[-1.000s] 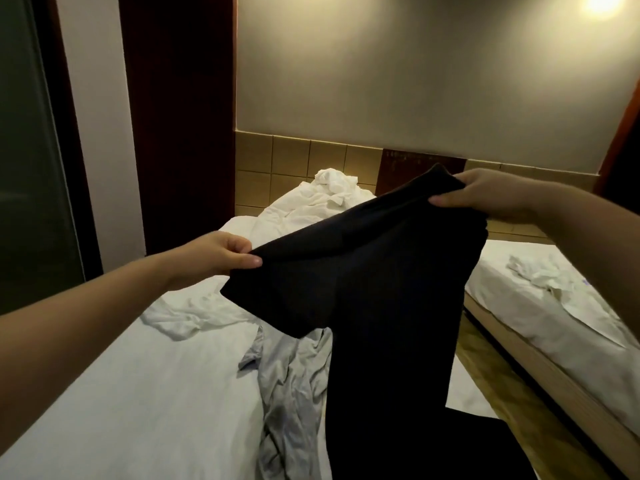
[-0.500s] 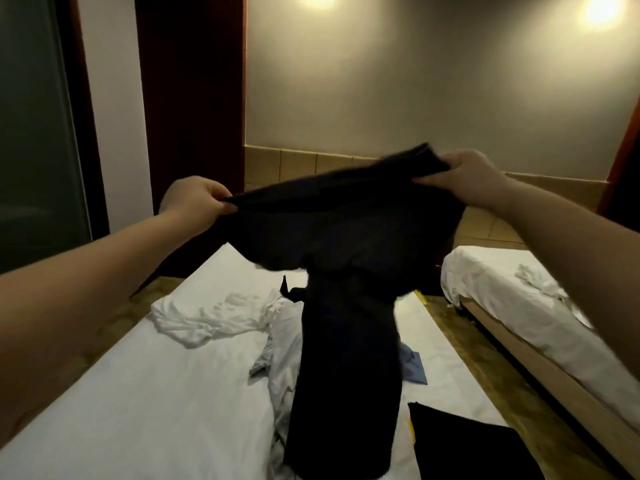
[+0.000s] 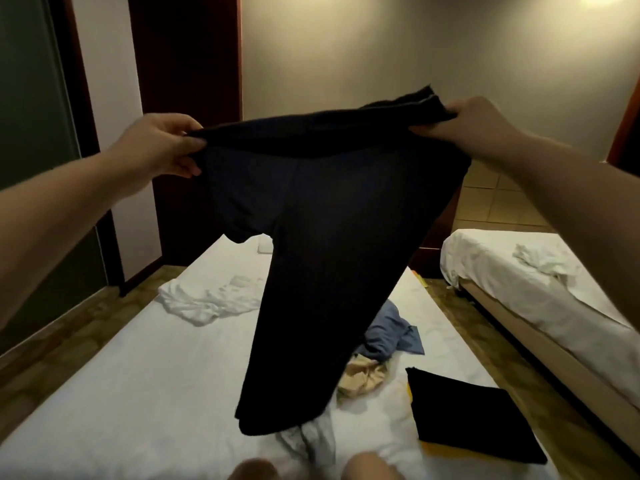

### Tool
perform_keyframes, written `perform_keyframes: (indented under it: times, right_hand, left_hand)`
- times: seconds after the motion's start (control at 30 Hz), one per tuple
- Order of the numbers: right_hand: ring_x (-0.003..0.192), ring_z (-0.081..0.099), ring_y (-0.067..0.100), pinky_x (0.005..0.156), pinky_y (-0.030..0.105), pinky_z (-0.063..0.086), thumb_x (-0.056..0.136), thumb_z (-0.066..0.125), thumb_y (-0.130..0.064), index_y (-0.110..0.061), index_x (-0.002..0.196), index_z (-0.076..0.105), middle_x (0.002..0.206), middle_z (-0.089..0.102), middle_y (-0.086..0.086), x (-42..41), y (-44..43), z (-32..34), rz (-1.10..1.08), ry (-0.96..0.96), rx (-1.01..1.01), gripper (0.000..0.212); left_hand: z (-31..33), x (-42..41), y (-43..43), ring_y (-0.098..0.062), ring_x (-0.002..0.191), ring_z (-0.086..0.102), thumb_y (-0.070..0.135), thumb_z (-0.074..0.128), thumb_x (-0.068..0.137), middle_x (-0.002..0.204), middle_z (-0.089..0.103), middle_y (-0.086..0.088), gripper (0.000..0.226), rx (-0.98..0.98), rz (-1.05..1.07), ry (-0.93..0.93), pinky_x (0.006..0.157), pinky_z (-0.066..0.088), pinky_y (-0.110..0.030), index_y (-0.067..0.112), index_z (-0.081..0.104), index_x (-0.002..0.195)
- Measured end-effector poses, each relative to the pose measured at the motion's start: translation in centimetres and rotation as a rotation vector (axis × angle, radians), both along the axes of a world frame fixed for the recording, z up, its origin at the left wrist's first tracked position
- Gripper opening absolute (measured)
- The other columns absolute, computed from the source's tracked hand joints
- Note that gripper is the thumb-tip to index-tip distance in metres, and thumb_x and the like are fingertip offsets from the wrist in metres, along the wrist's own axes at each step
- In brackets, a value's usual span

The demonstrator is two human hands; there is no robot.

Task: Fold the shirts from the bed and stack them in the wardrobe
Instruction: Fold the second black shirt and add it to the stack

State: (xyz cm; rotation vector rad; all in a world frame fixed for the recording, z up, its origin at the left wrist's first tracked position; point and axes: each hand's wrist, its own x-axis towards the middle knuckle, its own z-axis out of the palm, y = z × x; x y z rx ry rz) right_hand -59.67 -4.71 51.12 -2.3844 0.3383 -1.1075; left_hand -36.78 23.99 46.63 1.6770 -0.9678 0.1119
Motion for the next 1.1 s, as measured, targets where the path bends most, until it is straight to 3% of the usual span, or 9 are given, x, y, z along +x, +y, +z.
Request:
perform_keyframes:
  times: [0.13,0.3,0.37,0.43,0.53,0.73,0.93,1.03,1.1]
  right_hand:
    - [0.065,0.054,-0.004,0.052,0.002,0.043,0.085,0.066,-0.019,-0.023,0.115,0.056,0.084,0.06,-0.006,1.5,0.4,0.9,0.086,-0.062,0.098,0.031]
    - [0.049,0.058,-0.008,0.051,0.004,0.046,0.084,0.067,-0.016,-0.019,0.111,0.062,0.081,0.062,-0.004,6.2,-2.5,-0.8,0.068,0.053,0.14,0.028]
    - [0.059,0.062,-0.003,0.056,0.007,0.048,0.084,0.068,-0.019,-0.018,0.11,0.063,0.081,0.063,-0.004,8.4,-4.5,-2.4,0.035,0.1,0.151,0.027]
    - [0.08,0.064,0.011,0.074,0.02,0.052,0.083,0.069,-0.024,-0.016,0.109,0.066,0.089,0.065,0.001,10.7,-6.8,-4.1,-0.028,0.143,0.126,0.028]
    - [0.095,0.058,0.017,0.086,0.033,0.048,0.085,0.066,-0.029,-0.013,0.109,0.066,0.099,0.063,0.002,14.3,-9.6,-6.0,-0.116,0.198,0.095,0.029]
    - [0.092,0.061,0.011,0.081,0.026,0.048,0.083,0.065,-0.038,-0.02,0.107,0.069,0.093,0.063,-0.008,18.6,-12.6,-2.8,-0.236,-0.071,0.06,0.03]
    - [0.088,0.057,0.006,0.08,0.023,0.046,0.086,0.062,-0.038,-0.021,0.111,0.067,0.098,0.064,-0.008,16.0,-10.0,-0.4,-0.252,-0.178,-0.056,0.03]
    - [0.092,0.061,0.014,0.086,0.033,0.049,0.086,0.063,-0.036,-0.017,0.107,0.068,0.1,0.067,-0.002,12.5,-7.6,-2.5,-0.2,-0.146,-0.043,0.029]
    - [0.09,0.059,0.014,0.082,0.028,0.047,0.086,0.064,-0.033,-0.013,0.103,0.069,0.095,0.066,-0.001,9.7,-5.5,-5.6,-0.139,-0.131,-0.073,0.027]
  left_hand:
    - [-0.1,0.8,-0.2,-0.002,0.042,0.056,0.008,0.045,0.095,0.08,0.056,-0.004,0.018,-0.014,-0.004,0.104,0.047,0.05,-0.014,0.019,0.056,0.086]
    - [-2.9,4.3,-3.3,-0.005,0.05,0.064,0.006,0.045,0.095,0.073,0.064,-0.005,0.015,0.046,-0.038,0.316,0.051,0.055,-0.017,0.014,0.056,0.087]
    - [-4.8,6.3,-5.3,-0.008,0.056,0.068,0.005,0.044,0.096,0.082,0.064,-0.008,0.016,0.086,-0.047,0.376,0.055,0.057,-0.02,0.013,0.055,0.087]
    - [-6.6,8.9,-7.7,-0.008,0.059,0.069,0.004,0.043,0.096,0.088,0.063,-0.01,0.017,0.113,-0.026,0.405,0.058,0.058,-0.022,0.012,0.055,0.086]
    - [-8.3,12.8,-11.6,-0.011,0.066,0.068,0.004,0.045,0.096,0.089,0.061,-0.009,0.018,0.181,0.045,0.373,0.065,0.056,-0.023,0.013,0.056,0.083]
    - [-4.1,16.5,-17.0,-0.013,0.082,0.058,0.005,0.041,0.097,0.086,0.055,-0.001,0.025,0.04,0.078,0.273,0.08,0.048,-0.026,0.021,0.051,0.081]
    - [-1.0,14.8,-14.8,-0.011,0.092,0.059,0.004,0.041,0.097,0.094,0.057,0.001,0.026,-0.039,0.007,0.199,0.084,0.048,-0.026,0.023,0.055,0.085]
    - [-2.8,12.1,-12.4,-0.012,0.088,0.059,0.0,0.041,0.096,0.091,0.057,-0.001,0.028,-0.046,-0.005,0.193,0.083,0.048,-0.026,0.02,0.055,0.082]
    - [-5.6,9.8,-10.3,-0.013,0.085,0.059,-0.001,0.044,0.094,0.088,0.057,-0.004,0.026,-0.01,0.01,0.186,0.08,0.051,-0.024,0.018,0.056,0.081]
